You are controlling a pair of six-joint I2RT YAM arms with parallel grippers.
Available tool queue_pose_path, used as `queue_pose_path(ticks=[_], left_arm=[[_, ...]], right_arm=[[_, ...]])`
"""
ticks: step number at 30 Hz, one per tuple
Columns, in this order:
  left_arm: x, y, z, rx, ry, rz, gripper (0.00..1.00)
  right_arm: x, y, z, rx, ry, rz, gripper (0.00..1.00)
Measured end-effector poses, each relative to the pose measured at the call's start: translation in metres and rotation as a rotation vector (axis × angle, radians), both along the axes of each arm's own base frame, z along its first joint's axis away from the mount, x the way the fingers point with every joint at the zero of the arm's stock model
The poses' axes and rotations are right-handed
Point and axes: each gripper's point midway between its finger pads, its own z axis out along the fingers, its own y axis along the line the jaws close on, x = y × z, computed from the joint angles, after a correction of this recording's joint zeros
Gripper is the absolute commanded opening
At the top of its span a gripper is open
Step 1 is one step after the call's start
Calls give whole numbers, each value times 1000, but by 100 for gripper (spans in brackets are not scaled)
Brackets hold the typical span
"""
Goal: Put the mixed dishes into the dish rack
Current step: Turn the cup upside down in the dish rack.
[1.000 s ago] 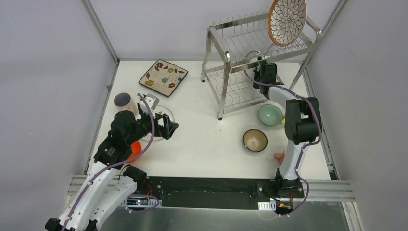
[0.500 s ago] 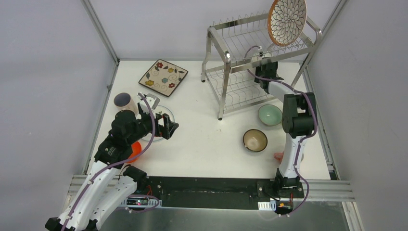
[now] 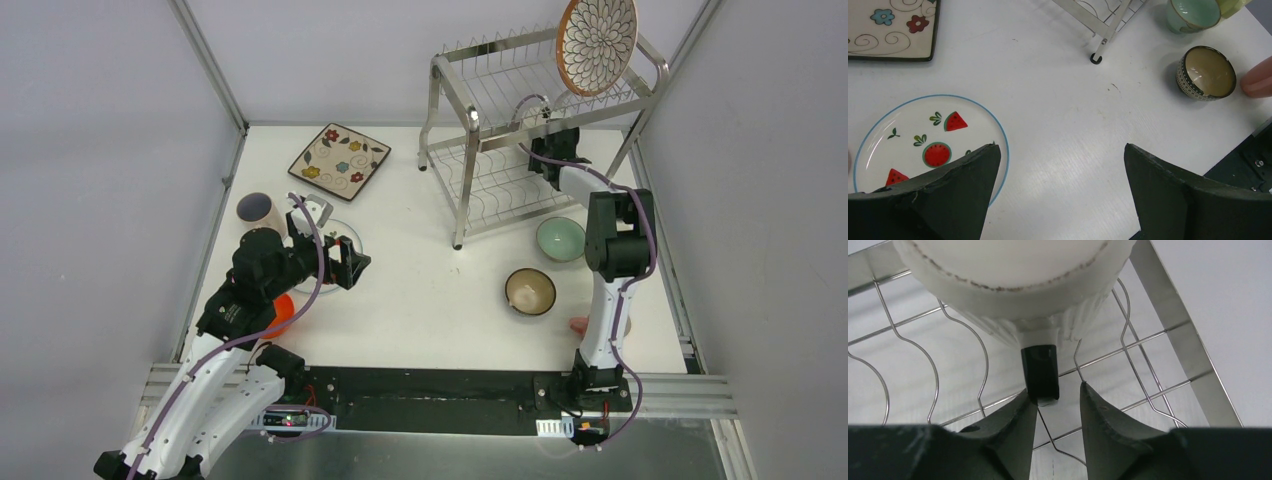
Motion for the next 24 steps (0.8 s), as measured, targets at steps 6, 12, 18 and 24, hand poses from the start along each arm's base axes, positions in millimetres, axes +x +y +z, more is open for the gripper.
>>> queue_pose_path(ticks=[6, 12, 18, 24], left_arm=[[0, 0, -1, 4, 0, -1, 99], [0, 0, -3, 8, 7, -1, 99], [0, 0, -3, 8, 8, -1, 99], [0, 0, -2, 8, 7, -1, 99]], right_arm=[[-7, 0, -1, 18, 21, -9, 49], [-39, 5, 7, 84, 88, -26, 47], [-66, 24, 24, 229, 125, -4, 47], [-87, 46, 19, 437, 219, -2, 46]])
